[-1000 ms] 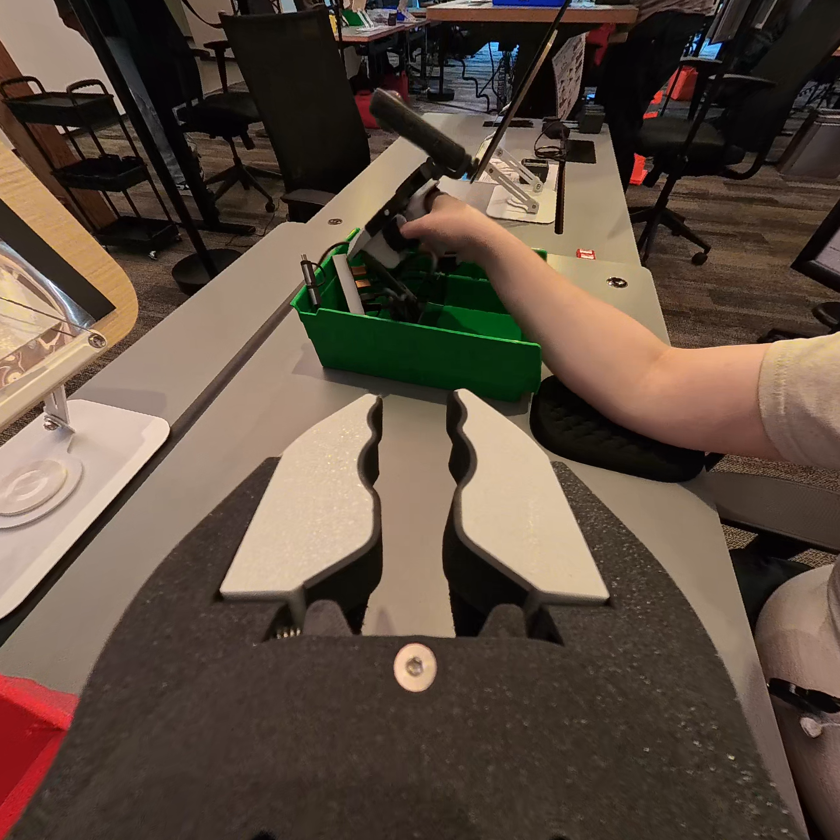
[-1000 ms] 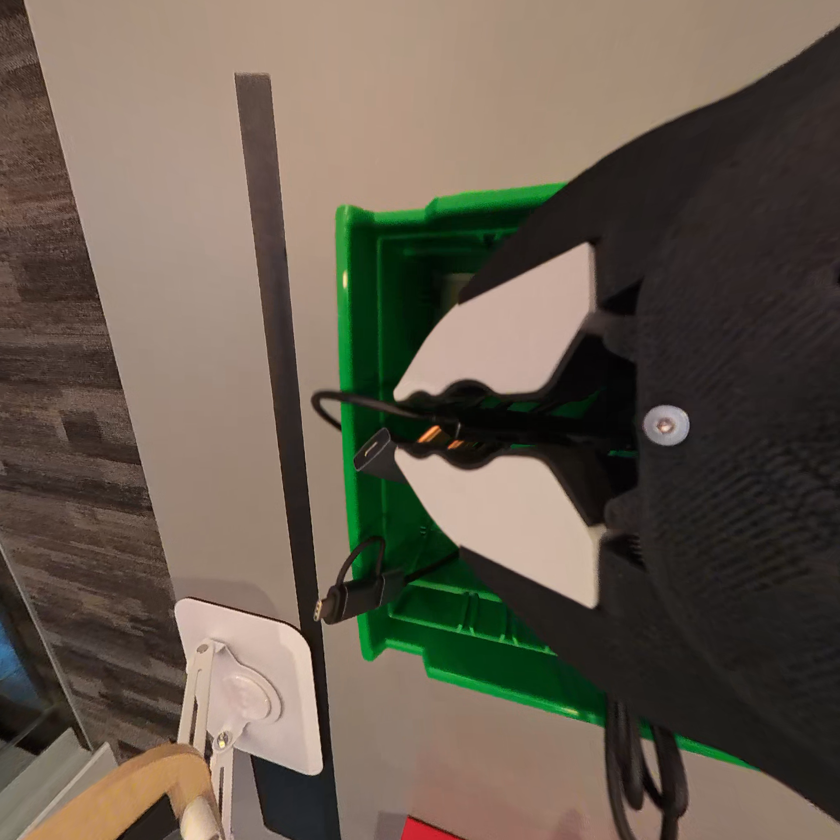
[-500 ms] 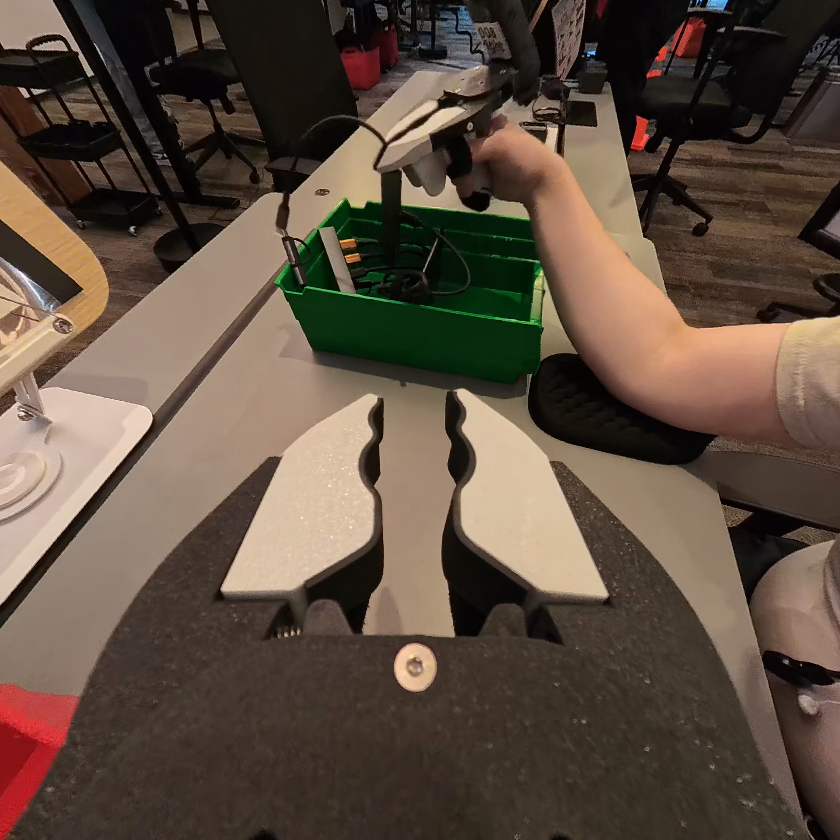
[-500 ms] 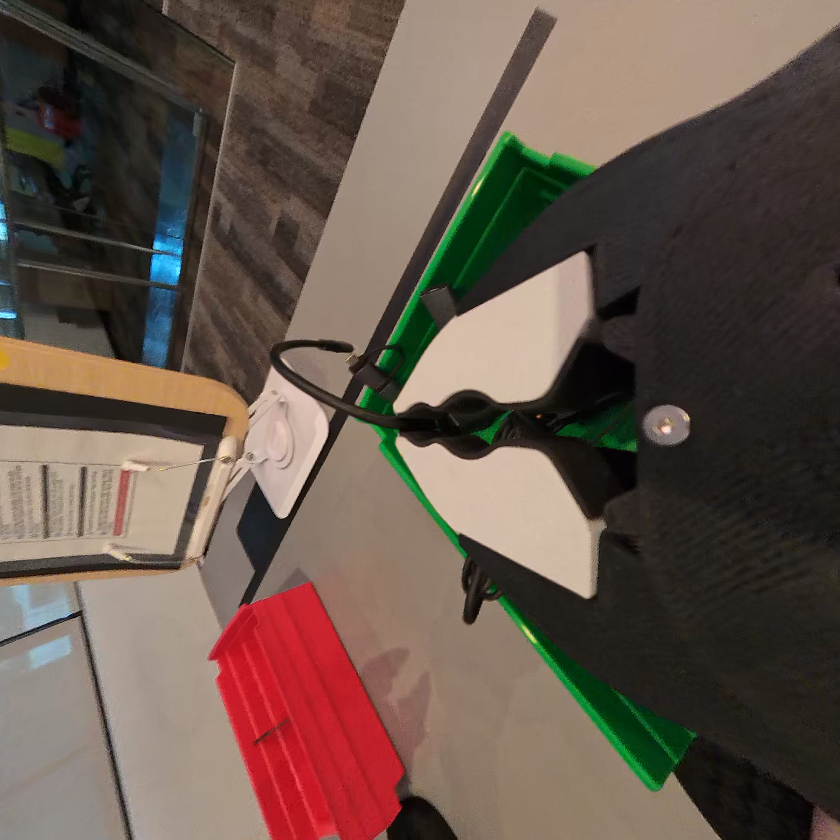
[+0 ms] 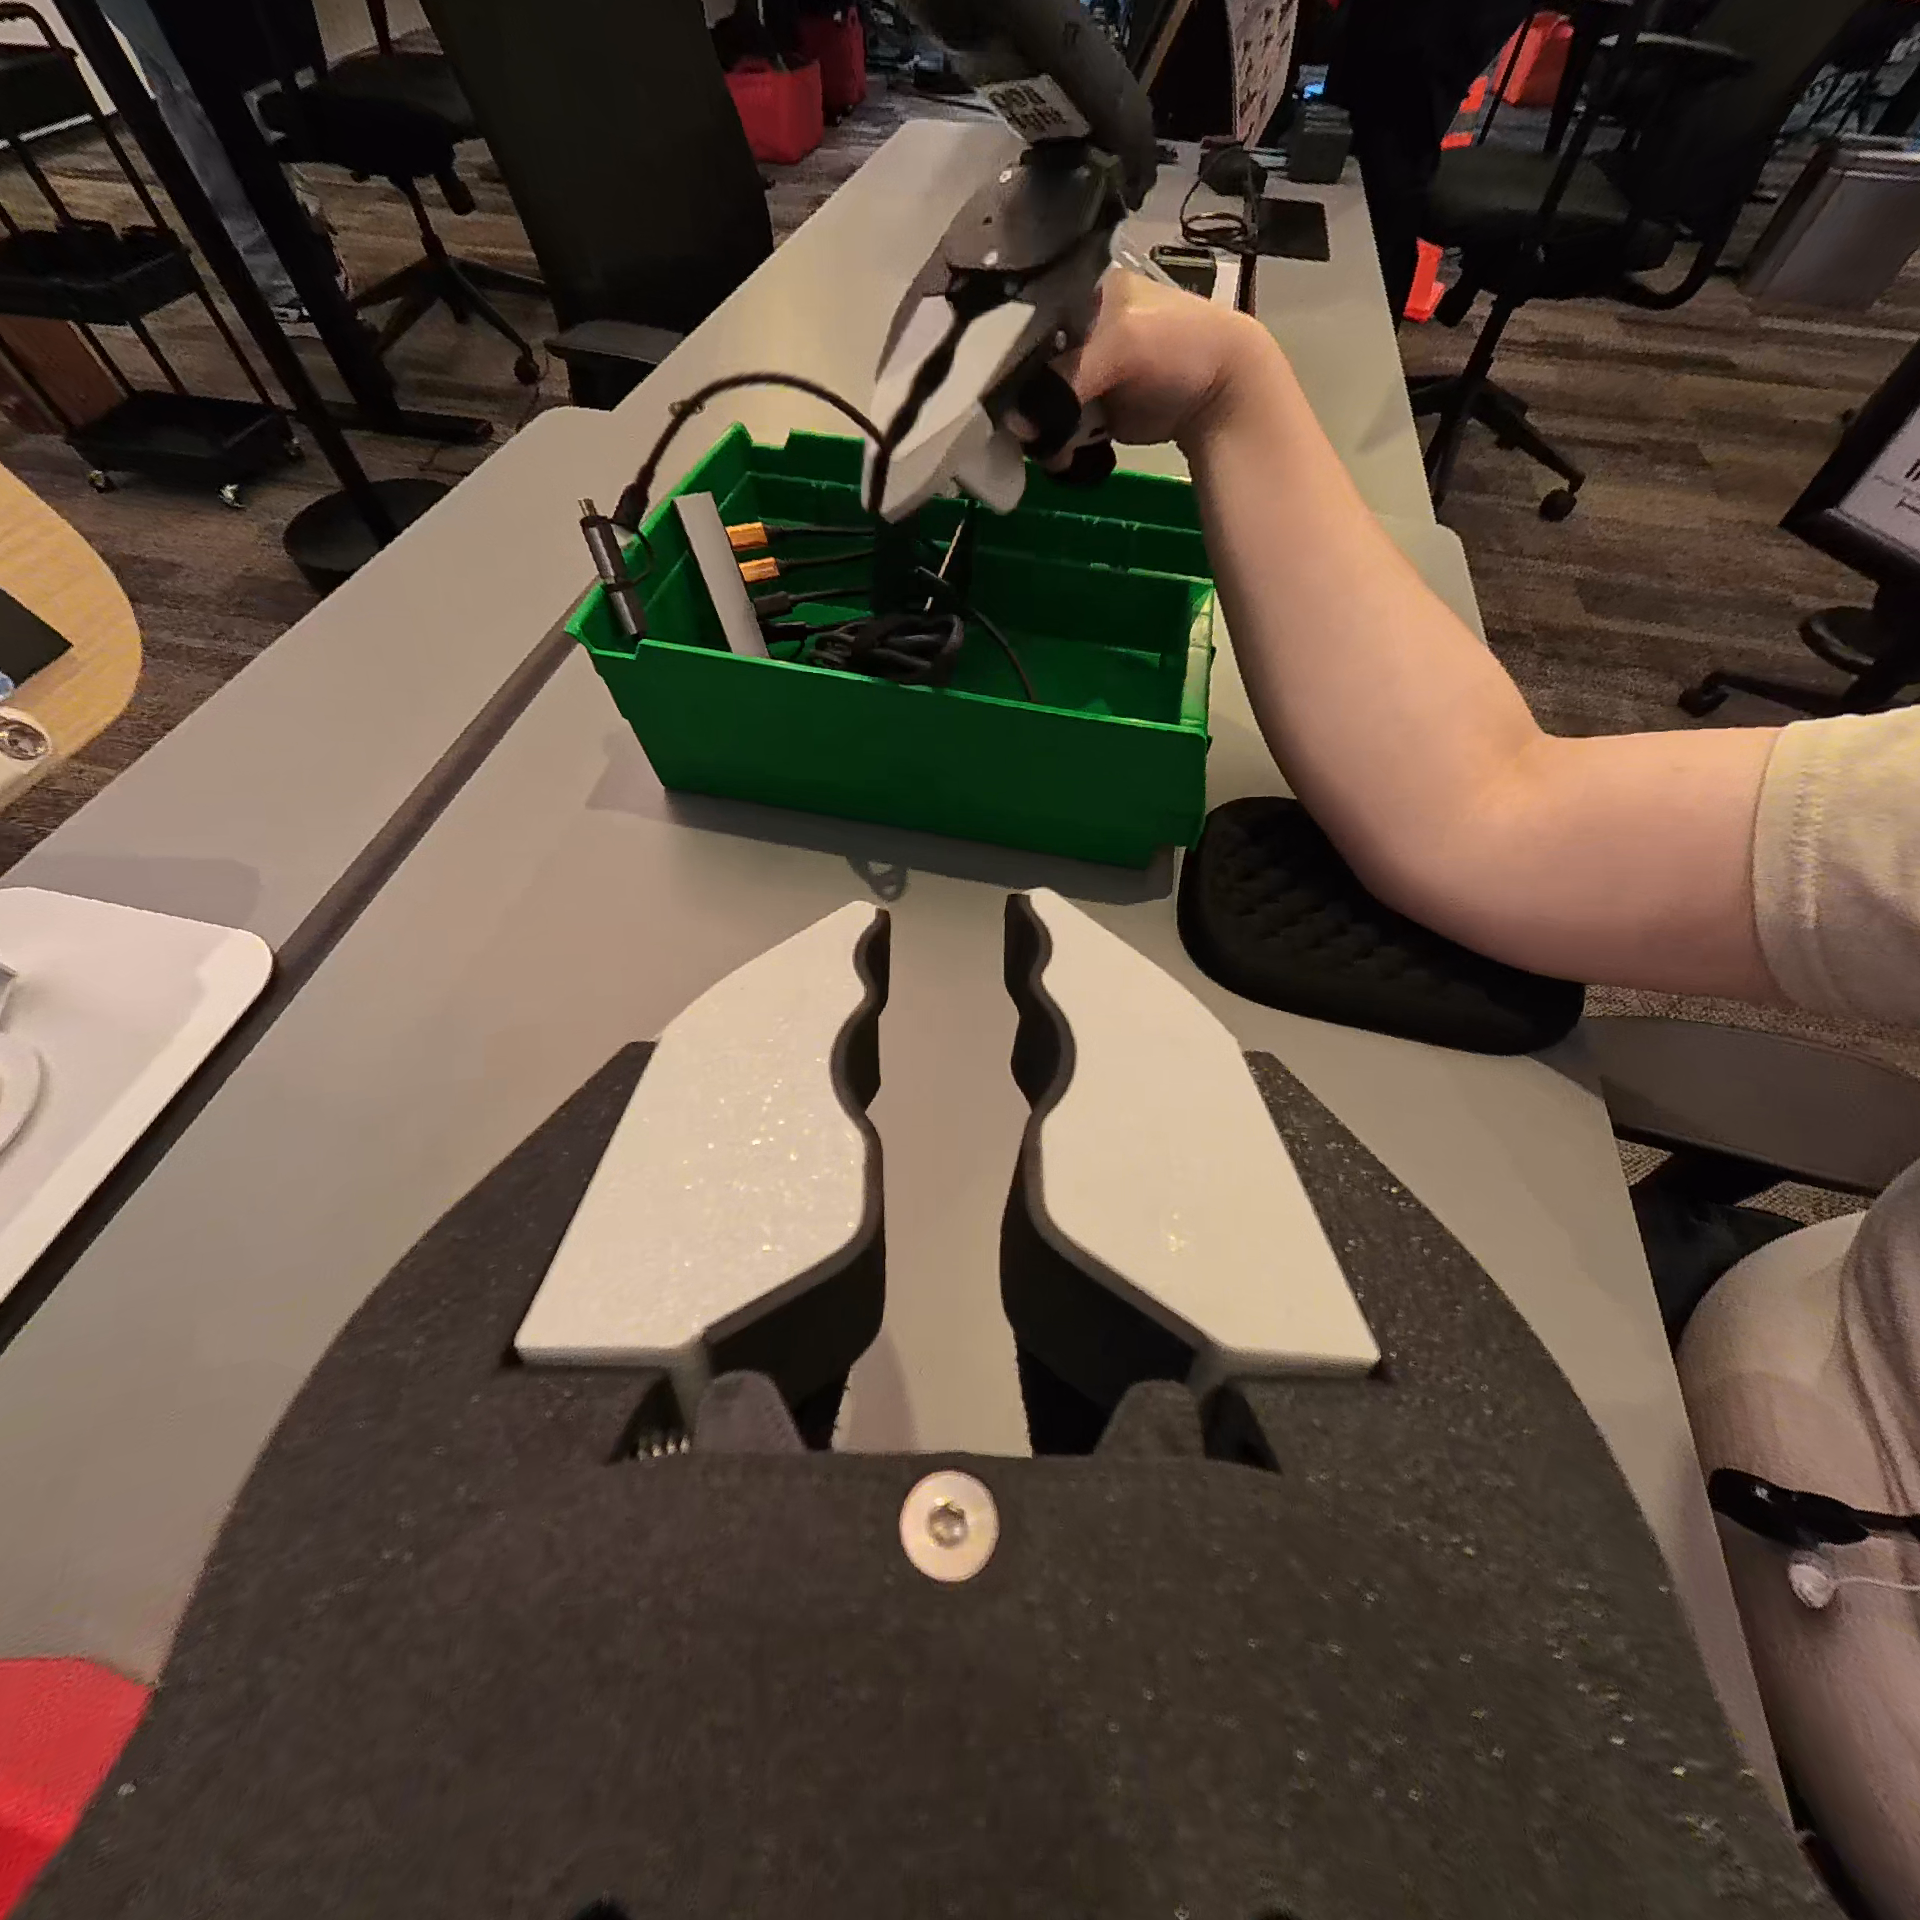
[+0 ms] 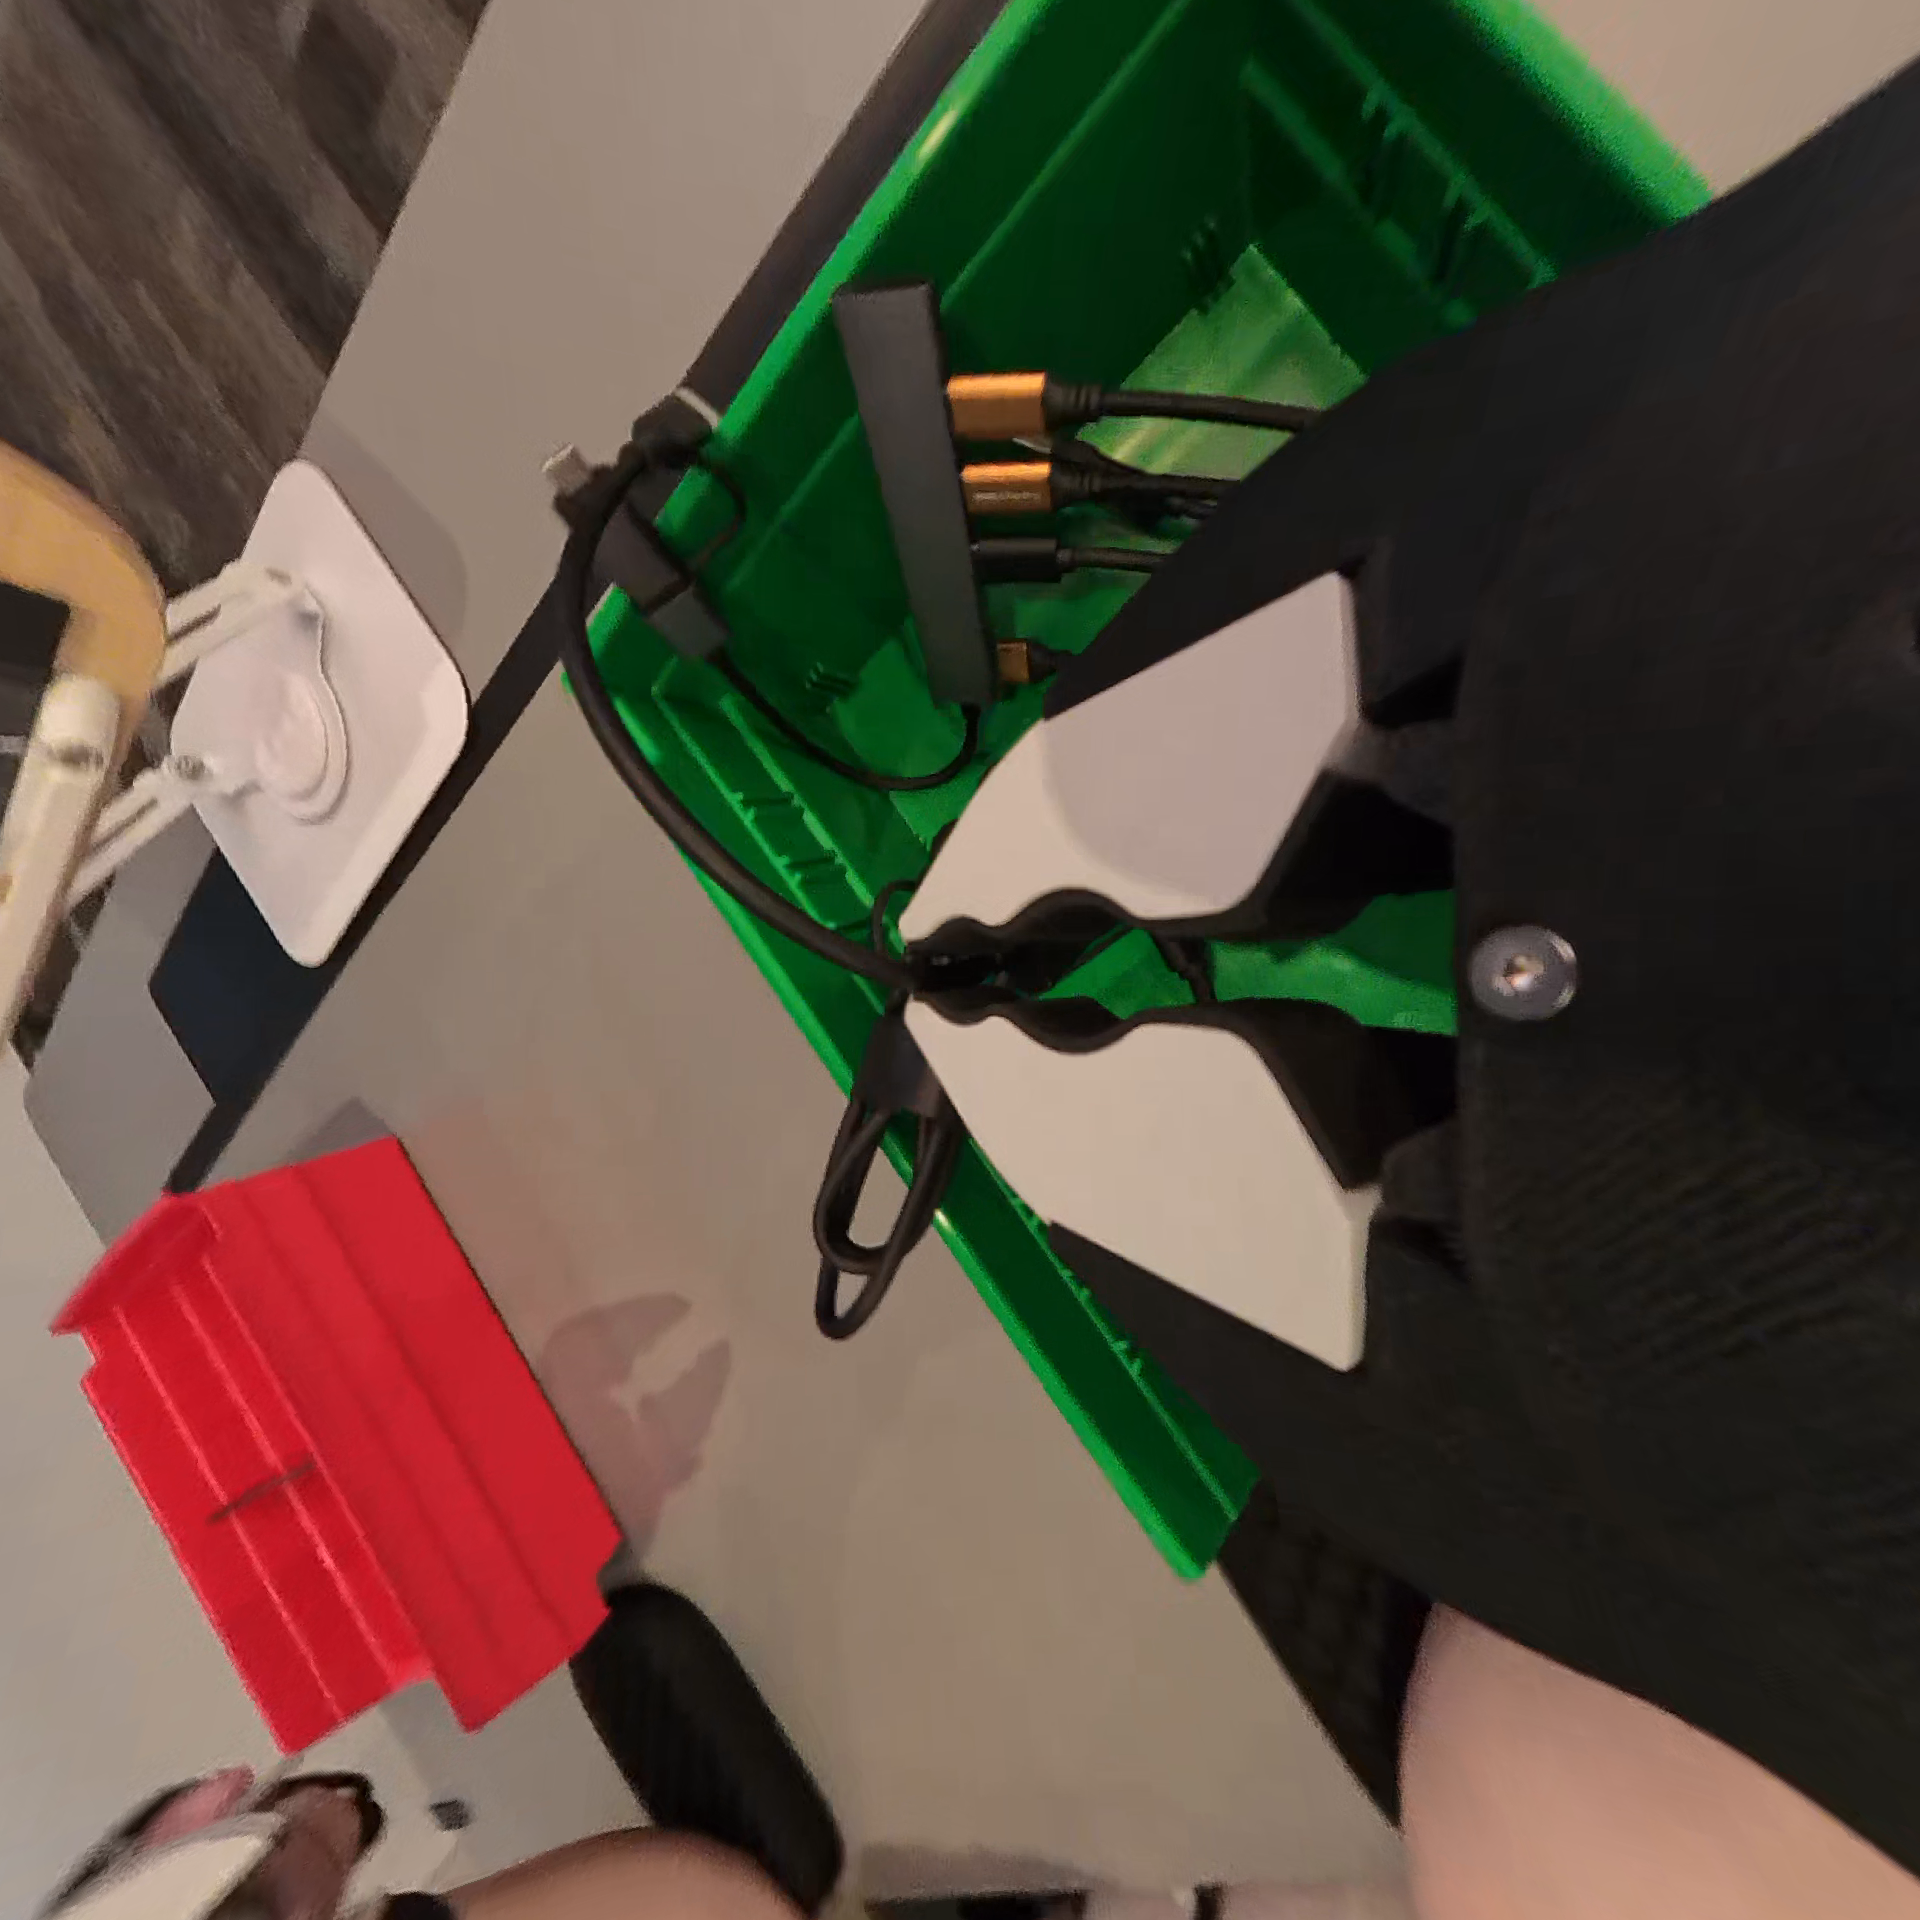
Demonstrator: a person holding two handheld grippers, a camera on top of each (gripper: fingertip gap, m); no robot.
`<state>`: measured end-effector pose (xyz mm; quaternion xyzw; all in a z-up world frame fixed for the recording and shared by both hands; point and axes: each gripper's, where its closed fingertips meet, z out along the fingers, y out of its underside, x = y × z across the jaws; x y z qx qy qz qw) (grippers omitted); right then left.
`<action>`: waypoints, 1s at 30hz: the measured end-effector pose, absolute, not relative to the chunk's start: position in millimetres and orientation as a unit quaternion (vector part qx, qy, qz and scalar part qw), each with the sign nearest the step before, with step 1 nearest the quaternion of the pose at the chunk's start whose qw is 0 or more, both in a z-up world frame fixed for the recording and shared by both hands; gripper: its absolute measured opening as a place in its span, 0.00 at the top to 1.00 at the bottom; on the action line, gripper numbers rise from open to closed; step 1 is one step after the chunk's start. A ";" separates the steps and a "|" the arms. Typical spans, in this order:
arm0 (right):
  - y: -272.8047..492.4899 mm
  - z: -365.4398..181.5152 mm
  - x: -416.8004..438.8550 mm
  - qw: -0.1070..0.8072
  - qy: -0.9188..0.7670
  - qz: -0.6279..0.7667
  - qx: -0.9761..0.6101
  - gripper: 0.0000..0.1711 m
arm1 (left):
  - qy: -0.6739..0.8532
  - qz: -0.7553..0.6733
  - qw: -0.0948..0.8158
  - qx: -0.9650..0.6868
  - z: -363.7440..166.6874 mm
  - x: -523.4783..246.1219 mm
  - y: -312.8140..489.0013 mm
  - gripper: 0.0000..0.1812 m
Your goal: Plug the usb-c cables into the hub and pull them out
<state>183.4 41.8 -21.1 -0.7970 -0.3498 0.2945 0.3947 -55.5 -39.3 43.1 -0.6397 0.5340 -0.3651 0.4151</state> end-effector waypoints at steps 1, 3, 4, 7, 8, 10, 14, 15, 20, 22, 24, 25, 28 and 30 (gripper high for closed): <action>39.6 -21.6 182.4 0.404 -0.370 0.277 -0.790 0.96 | 0.533 -0.365 0.417 -0.640 43.7 -56.2 -38.6 0.89; 37.0 -20.5 184.2 0.418 -0.389 0.250 -0.781 0.96 | 0.531 -0.365 0.420 -0.640 44.9 -57.6 -37.7 0.89; 33.8 -17.2 183.7 0.421 -0.393 0.255 -0.777 0.97 | 0.530 -0.366 0.420 -0.639 45.5 -57.9 -37.5 0.89; 30.3 -1.9 184.8 0.462 -0.399 0.259 -0.749 0.97 | 0.529 -0.370 0.418 -0.639 45.5 -57.3 -38.1 0.89; 29.7 -2.8 186.9 0.465 -0.398 0.256 -0.748 0.97 | 0.530 -0.369 0.416 -0.640 44.6 -56.7 -38.3 0.89; 25.0 -16.7 188.6 0.435 -0.403 0.258 -0.763 0.97 | 0.533 -0.368 0.414 -0.640 42.4 -55.2 -38.9 0.89; 19.8 -33.0 172.8 0.405 -0.443 0.282 -0.748 0.96 | 0.539 -0.365 0.406 -0.641 38.2 -51.8 -41.2 0.89; 23.6 -33.3 171.9 0.401 -0.438 0.279 -0.755 0.96 | 0.540 -0.364 0.406 -0.641 37.4 -51.5 -41.5 0.89; 37.4 -32.4 177.4 0.364 -0.367 0.263 -0.814 0.96 | 0.540 -0.363 0.407 -0.642 37.3 -51.3 -40.8 0.89; 43.0 -30.1 179.4 0.365 -0.343 0.262 -0.825 0.97 | 0.537 -0.365 0.405 -0.644 36.6 -51.4 -40.1 0.89; 48.7 -31.8 183.6 0.355 -0.310 0.265 -0.842 0.97 | 0.537 -0.364 0.403 -0.646 35.1 -51.1 -39.5 0.89; 49.5 -33.0 184.4 0.342 -0.292 0.276 -0.850 0.97 | 0.538 -0.363 0.402 -0.646 34.5 -50.7 -39.5 0.89; 60.0 -31.6 190.0 0.324 -0.219 0.300 -0.870 0.96 | 0.541 -0.362 0.401 -0.645 33.7 -49.6 -40.5 0.89; 72.4 -30.6 199.0 0.332 -0.181 0.282 -0.882 0.96 | 0.542 -0.361 0.399 -0.646 32.5 -49.3 -40.6 0.89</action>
